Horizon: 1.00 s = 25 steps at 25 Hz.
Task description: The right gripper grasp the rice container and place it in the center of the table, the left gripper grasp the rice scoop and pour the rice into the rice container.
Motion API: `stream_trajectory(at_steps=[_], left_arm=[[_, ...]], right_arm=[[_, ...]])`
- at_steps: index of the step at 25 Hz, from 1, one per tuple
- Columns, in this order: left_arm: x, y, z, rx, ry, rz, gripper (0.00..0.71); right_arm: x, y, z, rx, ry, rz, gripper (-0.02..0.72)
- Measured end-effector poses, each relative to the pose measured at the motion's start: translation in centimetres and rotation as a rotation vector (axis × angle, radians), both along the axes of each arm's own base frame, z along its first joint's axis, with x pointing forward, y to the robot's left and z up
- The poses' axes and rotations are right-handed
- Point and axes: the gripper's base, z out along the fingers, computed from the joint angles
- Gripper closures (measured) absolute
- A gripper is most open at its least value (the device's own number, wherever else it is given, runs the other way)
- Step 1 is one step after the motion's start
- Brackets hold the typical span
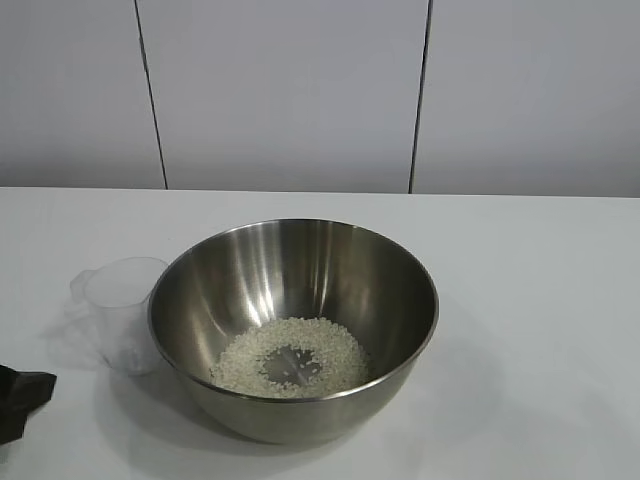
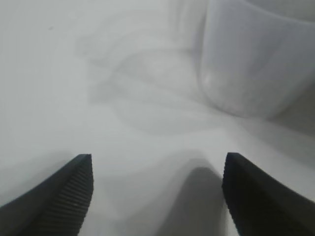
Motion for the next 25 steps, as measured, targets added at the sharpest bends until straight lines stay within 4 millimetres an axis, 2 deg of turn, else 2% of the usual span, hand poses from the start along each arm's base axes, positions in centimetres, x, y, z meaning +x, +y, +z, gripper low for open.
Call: stream_trajectory(at_steps=[5,8,11,13,17,20,25], left_arm=[[2.0,-0.4,3.8,0.012,0.066,-0.005,0.17],[3.6,-0.7,7.9,0.022,0.166,0.013,0.17],[4.8,-0.7,13.4,0.059,0.241,0.03,0.17],[4.7,-0.6,16.5,0.078,0.257,0.027,0.17],[2.8,-0.1,21.5,0.017,0.184,0.021,0.17],[0.0,1.3,24.0,-0.03,0.124,0.045,0.17],[-4.8,4.0,26.5,-0.049,0.052,0.154,0.133]], right_arm=[[0.0,0.0,0.0,0.0,0.0,0.0,0.114],[0.0,0.0,0.0,0.0,0.0,0.0,0.114],[0.0,0.0,0.0,0.0,0.0,0.0,0.114],[0.0,0.0,0.0,0.0,0.0,0.0,0.114],[0.0,0.0,0.0,0.0,0.0,0.0,0.114],[0.0,0.0,0.0,0.0,0.0,0.0,0.114],[0.0,0.0,0.0,0.0,0.0,0.0,0.114]])
